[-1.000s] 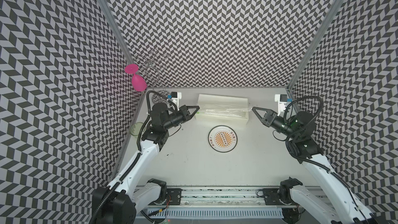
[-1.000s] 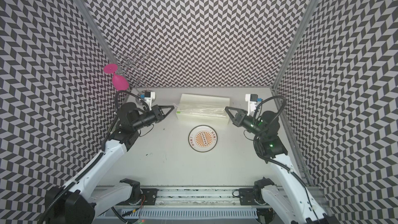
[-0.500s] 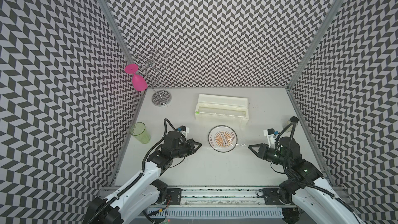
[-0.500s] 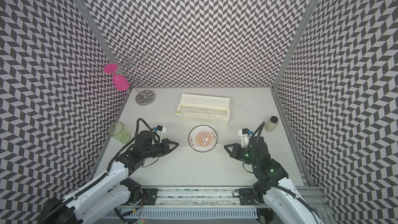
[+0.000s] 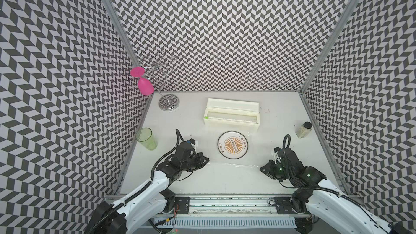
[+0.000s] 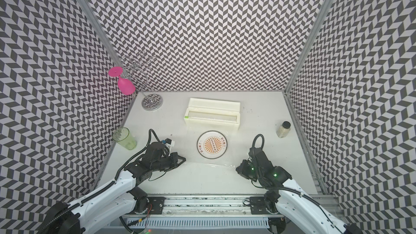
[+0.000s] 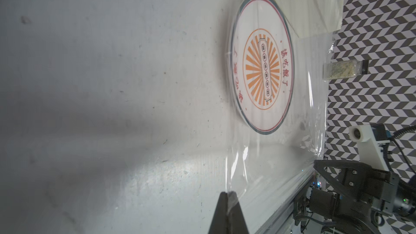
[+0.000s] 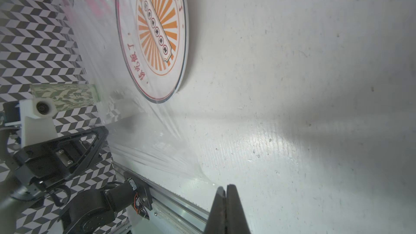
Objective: Wrap the plate with plastic wrap
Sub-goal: Cover the plate with plastic wrap.
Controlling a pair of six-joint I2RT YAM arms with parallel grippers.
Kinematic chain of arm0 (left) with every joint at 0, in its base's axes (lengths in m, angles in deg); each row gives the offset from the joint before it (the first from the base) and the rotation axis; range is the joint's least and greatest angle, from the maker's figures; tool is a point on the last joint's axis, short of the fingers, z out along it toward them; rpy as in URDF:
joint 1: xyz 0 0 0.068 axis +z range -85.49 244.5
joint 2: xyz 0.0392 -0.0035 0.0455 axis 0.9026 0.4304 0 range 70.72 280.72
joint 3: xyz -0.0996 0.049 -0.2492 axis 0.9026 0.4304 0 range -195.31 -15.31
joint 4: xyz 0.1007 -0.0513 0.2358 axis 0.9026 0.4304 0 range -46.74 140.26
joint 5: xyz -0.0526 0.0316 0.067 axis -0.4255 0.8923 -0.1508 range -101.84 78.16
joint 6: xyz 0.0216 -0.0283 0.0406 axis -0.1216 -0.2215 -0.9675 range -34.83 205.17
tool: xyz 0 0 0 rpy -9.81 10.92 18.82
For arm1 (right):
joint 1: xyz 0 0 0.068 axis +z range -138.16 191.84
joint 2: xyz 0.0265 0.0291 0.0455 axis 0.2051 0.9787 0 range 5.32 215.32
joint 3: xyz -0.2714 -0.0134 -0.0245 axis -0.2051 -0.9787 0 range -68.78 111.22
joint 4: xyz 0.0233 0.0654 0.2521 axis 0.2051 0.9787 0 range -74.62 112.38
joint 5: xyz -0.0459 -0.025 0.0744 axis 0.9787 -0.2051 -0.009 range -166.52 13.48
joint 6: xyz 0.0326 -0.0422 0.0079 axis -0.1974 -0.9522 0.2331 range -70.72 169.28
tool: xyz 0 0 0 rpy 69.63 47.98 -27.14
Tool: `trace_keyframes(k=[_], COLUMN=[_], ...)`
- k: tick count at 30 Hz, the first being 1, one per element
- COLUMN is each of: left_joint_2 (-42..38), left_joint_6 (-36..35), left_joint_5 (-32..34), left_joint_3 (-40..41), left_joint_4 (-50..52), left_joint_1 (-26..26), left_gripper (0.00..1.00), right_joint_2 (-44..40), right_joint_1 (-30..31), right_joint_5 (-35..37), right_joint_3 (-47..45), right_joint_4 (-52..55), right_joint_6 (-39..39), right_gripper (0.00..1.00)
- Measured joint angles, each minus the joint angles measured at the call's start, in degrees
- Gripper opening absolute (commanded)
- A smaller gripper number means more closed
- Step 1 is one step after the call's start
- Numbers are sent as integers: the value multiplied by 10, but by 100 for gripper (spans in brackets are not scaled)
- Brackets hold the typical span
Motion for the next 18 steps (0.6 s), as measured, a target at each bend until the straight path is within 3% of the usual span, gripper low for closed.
trace_keyframes(k=[10,18], left_joint_2=[114,127], left_joint_6=[-10,-17], left_joint_5=[14,27], left_joint_3=[0,-1], left_joint_4=[-22,-27], left_joint_1=[-10,-20], left_gripper=[0,0], right_joint_2=[92,123], right_joint_1=[45,87], right_joint_5=[59,98], right_joint_3=[0,-6], right_joint_4=[-50,-57], right_joint_6=[51,85], right_gripper=[0,0])
